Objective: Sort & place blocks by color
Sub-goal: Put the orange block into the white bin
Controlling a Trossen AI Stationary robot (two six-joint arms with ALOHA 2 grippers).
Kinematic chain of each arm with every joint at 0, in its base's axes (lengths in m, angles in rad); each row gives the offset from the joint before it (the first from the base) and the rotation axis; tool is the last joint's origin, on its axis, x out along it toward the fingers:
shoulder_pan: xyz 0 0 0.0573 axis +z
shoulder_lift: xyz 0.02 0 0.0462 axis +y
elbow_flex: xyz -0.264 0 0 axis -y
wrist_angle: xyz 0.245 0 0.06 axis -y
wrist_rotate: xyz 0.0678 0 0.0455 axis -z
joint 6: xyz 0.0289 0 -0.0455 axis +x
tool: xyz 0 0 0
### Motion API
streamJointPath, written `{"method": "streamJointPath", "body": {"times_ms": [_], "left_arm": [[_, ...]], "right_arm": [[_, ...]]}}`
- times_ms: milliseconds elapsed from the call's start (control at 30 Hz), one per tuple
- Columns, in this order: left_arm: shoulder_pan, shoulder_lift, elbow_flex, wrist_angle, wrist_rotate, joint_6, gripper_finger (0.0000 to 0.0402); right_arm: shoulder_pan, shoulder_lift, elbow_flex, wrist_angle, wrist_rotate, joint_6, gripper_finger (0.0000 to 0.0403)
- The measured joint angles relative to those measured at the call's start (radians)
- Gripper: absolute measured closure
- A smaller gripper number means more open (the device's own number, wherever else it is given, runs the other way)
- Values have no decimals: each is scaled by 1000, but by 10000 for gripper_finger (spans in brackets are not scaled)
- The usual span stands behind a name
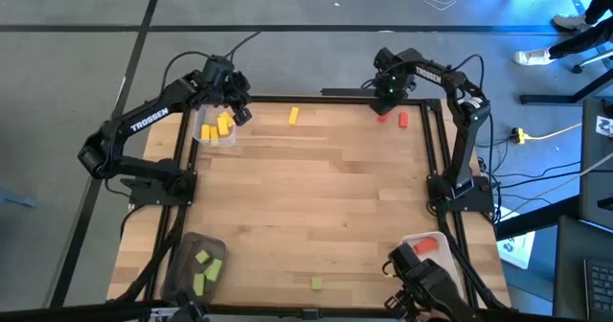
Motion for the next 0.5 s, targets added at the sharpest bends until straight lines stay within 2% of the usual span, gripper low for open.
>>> {"method": "streamJointPath", "body": {"times_ms": [233,500], "left_arm": [[0,0,0,1,-1,-1,319],[0,0,0,7,-1,-1,319]], "right_arm": [[10,0,-57,52,17,-2,218],[21,26,-58,71,50,-20,218]]}}
